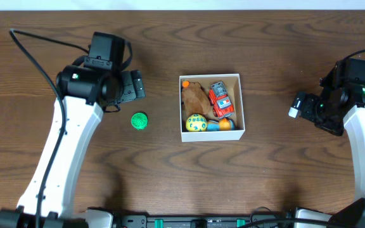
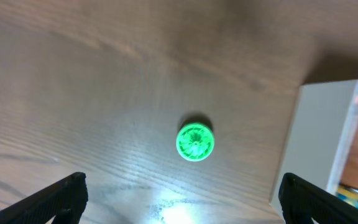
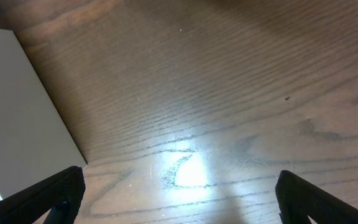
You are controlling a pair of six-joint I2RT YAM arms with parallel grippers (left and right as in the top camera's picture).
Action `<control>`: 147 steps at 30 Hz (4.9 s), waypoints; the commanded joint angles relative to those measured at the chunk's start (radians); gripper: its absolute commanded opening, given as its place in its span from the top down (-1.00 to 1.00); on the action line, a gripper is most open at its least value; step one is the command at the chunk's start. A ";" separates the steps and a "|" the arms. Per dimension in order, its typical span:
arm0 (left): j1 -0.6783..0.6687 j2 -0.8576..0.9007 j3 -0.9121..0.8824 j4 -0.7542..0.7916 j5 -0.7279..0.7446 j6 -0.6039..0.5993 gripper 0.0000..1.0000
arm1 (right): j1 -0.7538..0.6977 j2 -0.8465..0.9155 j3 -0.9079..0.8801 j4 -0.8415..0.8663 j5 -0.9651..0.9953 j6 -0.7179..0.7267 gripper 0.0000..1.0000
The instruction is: Pack container
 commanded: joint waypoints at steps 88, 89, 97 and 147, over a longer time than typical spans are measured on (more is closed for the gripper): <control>-0.565 0.310 0.087 0.301 0.156 0.145 0.38 | -0.010 0.001 -0.002 -0.002 -0.004 -0.022 -0.99; -0.565 0.328 0.087 0.299 0.156 0.145 0.27 | -0.010 0.001 -0.002 -0.002 -0.004 -0.022 -0.98; -0.565 0.382 0.088 0.300 0.156 0.145 -0.44 | -0.010 0.001 -0.002 -0.002 -0.004 -0.022 -0.98; 0.035 -0.544 -0.260 0.159 0.016 0.168 -0.96 | 0.370 -0.546 -0.133 0.271 0.317 0.076 -0.98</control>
